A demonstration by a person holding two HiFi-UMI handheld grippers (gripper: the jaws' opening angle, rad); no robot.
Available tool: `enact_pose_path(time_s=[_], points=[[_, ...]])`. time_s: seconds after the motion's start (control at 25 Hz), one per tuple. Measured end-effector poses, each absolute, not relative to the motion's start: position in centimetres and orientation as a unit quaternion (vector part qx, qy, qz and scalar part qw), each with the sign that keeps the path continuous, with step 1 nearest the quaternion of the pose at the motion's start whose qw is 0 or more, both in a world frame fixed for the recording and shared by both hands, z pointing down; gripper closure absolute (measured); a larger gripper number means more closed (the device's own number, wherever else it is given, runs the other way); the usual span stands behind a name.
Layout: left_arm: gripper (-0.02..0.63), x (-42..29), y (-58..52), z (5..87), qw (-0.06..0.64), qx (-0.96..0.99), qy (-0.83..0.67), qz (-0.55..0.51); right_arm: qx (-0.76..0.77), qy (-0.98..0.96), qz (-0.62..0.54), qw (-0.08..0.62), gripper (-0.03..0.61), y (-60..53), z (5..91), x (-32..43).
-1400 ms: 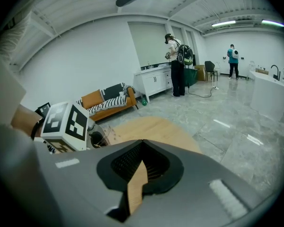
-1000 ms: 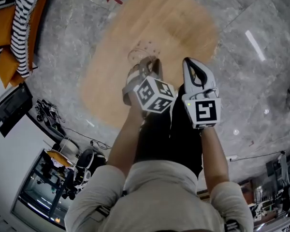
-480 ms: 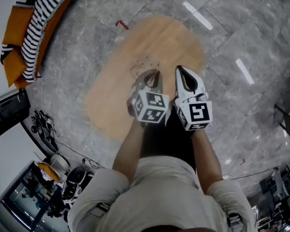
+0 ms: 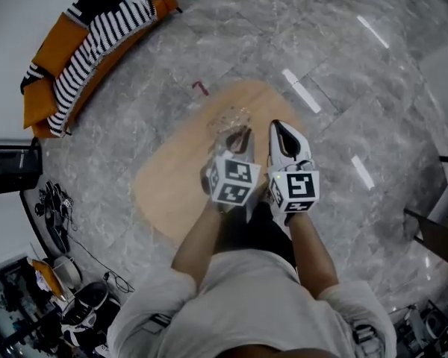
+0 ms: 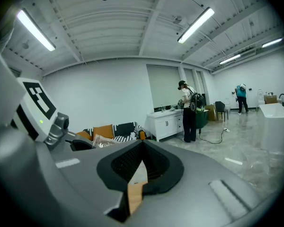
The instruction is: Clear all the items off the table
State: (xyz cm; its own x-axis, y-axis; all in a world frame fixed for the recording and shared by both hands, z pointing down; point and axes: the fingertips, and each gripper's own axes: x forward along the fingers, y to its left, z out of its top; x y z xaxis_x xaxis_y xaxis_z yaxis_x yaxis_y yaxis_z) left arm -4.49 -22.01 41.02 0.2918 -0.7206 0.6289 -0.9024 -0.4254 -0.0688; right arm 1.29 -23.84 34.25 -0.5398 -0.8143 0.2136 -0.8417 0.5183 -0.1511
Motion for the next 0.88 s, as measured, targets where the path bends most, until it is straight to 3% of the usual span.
enact_pose_path(time_s=[0.52, 0.88], points=[[0.551, -5.1, -21.0, 32.5, 0.11, 0.774, -0.569, 0.257, 0.474, -0.877, 0.077, 0.0, 0.572, -22.6, 26.4, 2.2], [0.551, -5.4, -18.2, 30.8, 0.097, 0.769, -0.581, 0.247, 0.467, -0.882, 0.056, -0.013, 0.572, -20.7, 24.5, 3.2]])
